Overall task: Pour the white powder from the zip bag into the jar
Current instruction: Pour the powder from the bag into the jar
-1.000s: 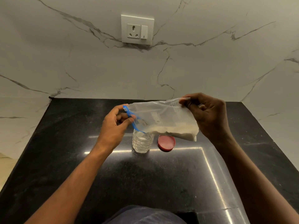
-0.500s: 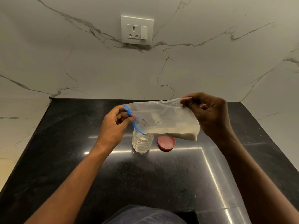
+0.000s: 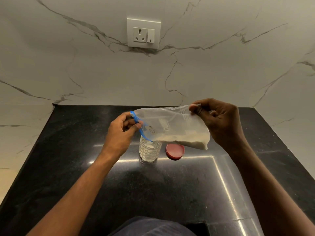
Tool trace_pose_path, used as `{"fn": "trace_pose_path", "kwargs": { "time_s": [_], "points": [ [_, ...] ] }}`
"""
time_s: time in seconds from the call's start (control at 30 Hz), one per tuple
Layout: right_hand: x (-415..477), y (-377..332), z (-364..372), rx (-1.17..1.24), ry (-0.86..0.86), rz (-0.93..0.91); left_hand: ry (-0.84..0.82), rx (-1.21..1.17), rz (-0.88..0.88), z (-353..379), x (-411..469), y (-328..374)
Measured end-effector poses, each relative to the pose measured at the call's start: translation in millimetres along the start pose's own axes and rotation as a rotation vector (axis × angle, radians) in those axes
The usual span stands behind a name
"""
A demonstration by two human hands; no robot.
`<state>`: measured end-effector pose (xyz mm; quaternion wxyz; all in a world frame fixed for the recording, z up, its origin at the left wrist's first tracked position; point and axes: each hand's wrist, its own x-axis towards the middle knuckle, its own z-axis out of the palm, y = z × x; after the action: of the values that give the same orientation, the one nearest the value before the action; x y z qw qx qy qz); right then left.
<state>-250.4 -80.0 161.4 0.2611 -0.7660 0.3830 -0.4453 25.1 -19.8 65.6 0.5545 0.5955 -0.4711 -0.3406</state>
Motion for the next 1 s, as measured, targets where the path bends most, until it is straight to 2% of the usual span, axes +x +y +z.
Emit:
{"fn": "trace_pose_path", "kwargs": {
  "time_s": [1.0],
  "points": [
    [9.8,-17.4,3.7,-0.094,-0.08,-0.05,0.0,0.071,0.01,1.5,1.1,-10.8]
  ]
}}
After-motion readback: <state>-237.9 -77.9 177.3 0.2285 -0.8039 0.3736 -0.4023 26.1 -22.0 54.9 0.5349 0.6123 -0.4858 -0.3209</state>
